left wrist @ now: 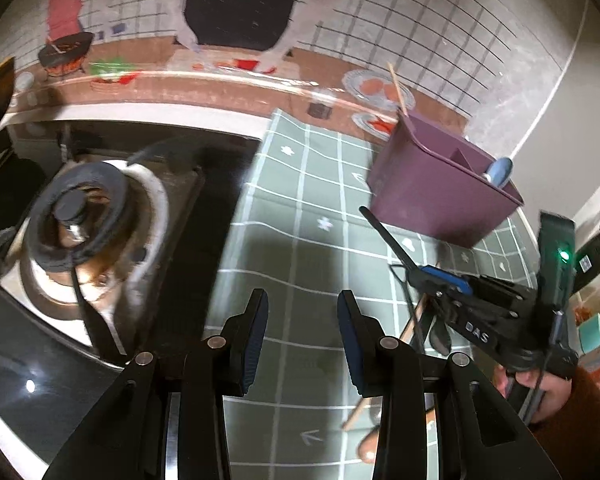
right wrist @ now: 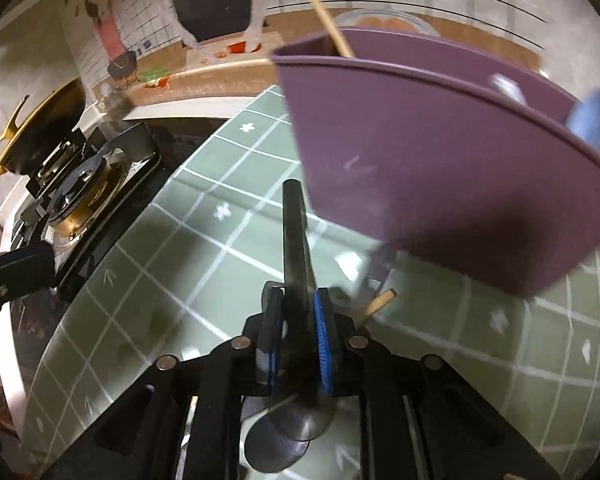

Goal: Organize utensils
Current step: 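Grasp a black-handled utensil with the right tool while the left tool grasps another utensil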

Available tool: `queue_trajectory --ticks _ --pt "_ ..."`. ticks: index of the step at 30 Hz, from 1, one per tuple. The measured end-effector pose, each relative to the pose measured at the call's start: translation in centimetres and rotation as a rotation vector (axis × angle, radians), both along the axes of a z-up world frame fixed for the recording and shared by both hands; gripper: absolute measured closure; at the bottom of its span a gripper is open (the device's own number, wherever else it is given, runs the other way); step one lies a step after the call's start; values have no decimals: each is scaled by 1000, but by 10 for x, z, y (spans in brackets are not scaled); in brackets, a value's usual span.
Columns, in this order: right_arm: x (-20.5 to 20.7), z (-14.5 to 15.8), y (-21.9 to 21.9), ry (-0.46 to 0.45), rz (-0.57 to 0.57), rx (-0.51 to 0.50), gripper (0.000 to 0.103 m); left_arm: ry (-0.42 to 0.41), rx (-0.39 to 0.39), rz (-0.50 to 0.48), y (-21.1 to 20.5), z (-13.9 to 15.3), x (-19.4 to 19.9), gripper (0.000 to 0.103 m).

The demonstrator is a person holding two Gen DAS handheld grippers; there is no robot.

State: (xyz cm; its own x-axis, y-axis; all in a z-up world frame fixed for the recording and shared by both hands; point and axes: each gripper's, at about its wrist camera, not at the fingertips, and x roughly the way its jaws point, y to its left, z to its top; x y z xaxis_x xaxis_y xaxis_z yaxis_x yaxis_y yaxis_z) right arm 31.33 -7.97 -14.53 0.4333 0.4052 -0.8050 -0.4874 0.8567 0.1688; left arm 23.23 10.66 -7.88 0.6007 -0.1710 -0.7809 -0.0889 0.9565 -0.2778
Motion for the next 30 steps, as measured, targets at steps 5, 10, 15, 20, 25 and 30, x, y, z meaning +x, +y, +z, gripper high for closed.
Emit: queue_trajectory --ticks 5,10,15,20,25,30 --pt "-21 8 -34 -31 -53 38 92 7 -10 -63 -24 -4 5 66" --pt "-37 24 -70 -70 -131 82 92 2 -38 -170 -54 -8 10 66" --pt "-58 51 -113 -138 -233 160 92 31 -37 -219 -81 -16 19 66" --pt "-79 80 -145 -236 -337 241 92 33 14 -236 -106 -24 24 66" --pt "-90 82 -159 -221 -356 237 92 40 98 -277 -123 -31 33 67" --pt "-102 74 -166 -188 -369 229 92 84 100 -213 -118 -40 44 79"
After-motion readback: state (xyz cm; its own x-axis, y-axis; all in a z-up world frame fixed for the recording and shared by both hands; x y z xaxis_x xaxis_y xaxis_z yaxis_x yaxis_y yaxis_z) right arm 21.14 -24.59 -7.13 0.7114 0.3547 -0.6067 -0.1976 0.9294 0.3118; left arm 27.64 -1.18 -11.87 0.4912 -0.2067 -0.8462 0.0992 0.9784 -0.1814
